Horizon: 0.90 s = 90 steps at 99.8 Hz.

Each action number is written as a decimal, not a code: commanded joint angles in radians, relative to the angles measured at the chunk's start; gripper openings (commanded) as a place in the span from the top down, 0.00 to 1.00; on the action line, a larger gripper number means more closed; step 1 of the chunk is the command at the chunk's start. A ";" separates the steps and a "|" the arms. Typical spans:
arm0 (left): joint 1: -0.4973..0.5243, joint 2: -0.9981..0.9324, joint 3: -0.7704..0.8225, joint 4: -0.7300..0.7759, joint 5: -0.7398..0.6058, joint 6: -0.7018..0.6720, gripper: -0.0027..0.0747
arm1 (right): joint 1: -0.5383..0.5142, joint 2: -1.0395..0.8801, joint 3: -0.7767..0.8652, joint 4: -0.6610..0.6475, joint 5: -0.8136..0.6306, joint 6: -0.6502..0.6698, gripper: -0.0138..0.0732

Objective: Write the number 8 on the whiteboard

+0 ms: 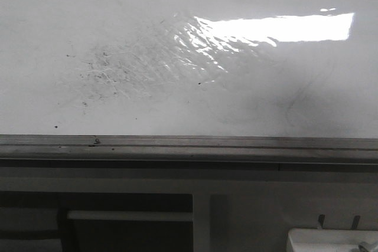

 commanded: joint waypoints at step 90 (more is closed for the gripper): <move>0.007 -0.022 0.007 -0.056 -0.062 -0.014 0.99 | -0.001 -0.027 -0.219 -0.479 0.453 0.166 0.89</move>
